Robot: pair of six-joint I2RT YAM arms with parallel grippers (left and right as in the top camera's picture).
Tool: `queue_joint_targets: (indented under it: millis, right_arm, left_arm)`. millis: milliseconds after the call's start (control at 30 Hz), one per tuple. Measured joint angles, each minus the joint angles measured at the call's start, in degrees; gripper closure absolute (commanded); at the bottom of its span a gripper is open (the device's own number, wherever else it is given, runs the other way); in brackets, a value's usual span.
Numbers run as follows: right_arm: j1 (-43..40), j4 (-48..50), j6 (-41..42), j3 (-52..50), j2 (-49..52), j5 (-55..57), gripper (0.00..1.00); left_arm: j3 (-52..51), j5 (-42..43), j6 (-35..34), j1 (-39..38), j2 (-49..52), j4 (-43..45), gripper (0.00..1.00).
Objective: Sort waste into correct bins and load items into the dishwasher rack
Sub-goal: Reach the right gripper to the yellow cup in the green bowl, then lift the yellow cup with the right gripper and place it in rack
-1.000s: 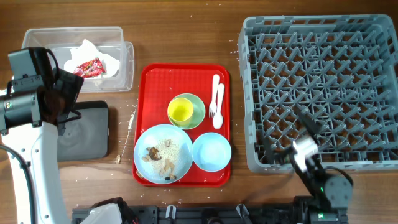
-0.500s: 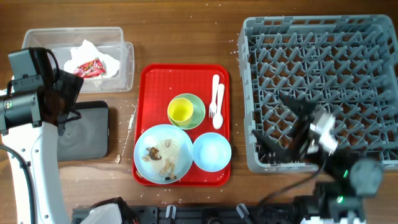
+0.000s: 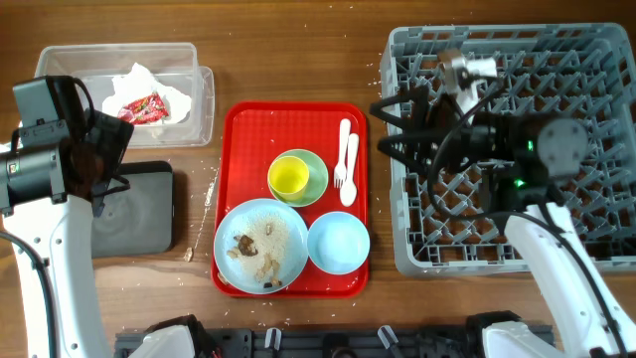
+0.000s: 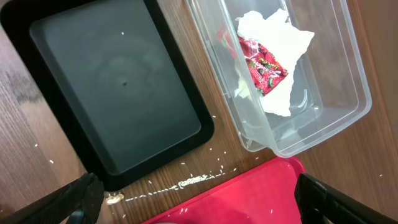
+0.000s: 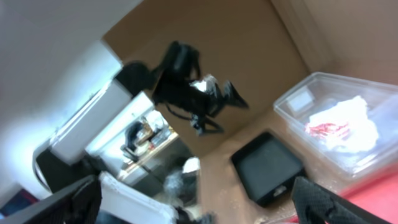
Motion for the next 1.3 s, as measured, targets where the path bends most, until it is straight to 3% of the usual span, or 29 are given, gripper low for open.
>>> queue_joint_targets:
  millis: [67, 133, 267, 367, 467, 533, 567, 633, 667, 700, 767, 1133, 1267, 1300]
  right_arm:
    - [3.3, -17.3, -4.7, 6.6, 0.4, 4.4, 0.01]
    - [6.5, -38.9, -12.9, 12.3, 0.6, 15.9, 0.0]
    - [16.6, -70.9, -31.1, 26.0, 3.7, 50.1, 0.0]
    - [27.1, -92.7, -40.5, 43.8, 13.8, 62.7, 0.01]
    - [33.7, -108.2, -44.4, 58.0, 27.3, 68.0, 0.01]
    - [35.9, -110.9, -45.2, 60.5, 33.1, 69.3, 0.0]
    - [37.2, -111.2, -45.5, 60.5, 36.2, 69.6, 0.07]
    - [39.3, -110.7, -45.9, 60.5, 40.4, 70.2, 0.33]
    - [40.1, -109.9, -45.9, 60.5, 41.4, 70.2, 0.56]
    - [40.8, -109.2, -45.9, 60.5, 42.0, 70.4, 0.59]
    - [41.9, -107.9, -45.6, 60.5, 42.3, 70.7, 0.53]
    - [42.3, -106.1, -30.5, 58.8, 51.0, 76.2, 0.53]
    - [42.6, -106.0, -28.4, 58.8, 53.2, 76.5, 0.57]
    - [42.6, -106.0, -28.2, 58.8, 53.9, 76.6, 0.63]
  left_arm:
    - [0.0, 0.0, 0.0, 0.0, 0.0, 0.0, 0.0]
    - [0.0, 0.0, 0.0, 0.0, 0.0, -0.1, 0.0]
    - [0.0, 0.0, 0.0, 0.0, 0.0, -0.1, 0.0]
    - [0.0, 0.0, 0.0, 0.0, 0.0, -0.1, 0.0]
    - [0.0, 0.0, 0.0, 0.0, 0.0, 0.0, 0.0]
    - [0.0, 0.0, 0.0, 0.0, 0.0, 0.0, 0.0]
    - [0.0, 0.0, 0.0, 0.0, 0.0, 0.0, 0.0]
    - [0.0, 0.0, 0.0, 0.0, 0.0, 0.0, 0.0]
    - [0.0, 0.0, 0.0, 0.0, 0.0, 0.0, 0.0]
    - [0.0, 0.0, 0.0, 0.0, 0.0, 0.0, 0.0]
    - [0.0, 0.0, 0.0, 0.0, 0.0, 0.0, 0.0]
    - [0.0, 0.0, 0.0, 0.0, 0.0, 0.0, 0.0]
    - [0.0, 0.0, 0.0, 0.0, 0.0, 0.0, 0.0]
    - [0.0, 0.0, 0.0, 0.0, 0.0, 0.0, 0.0]
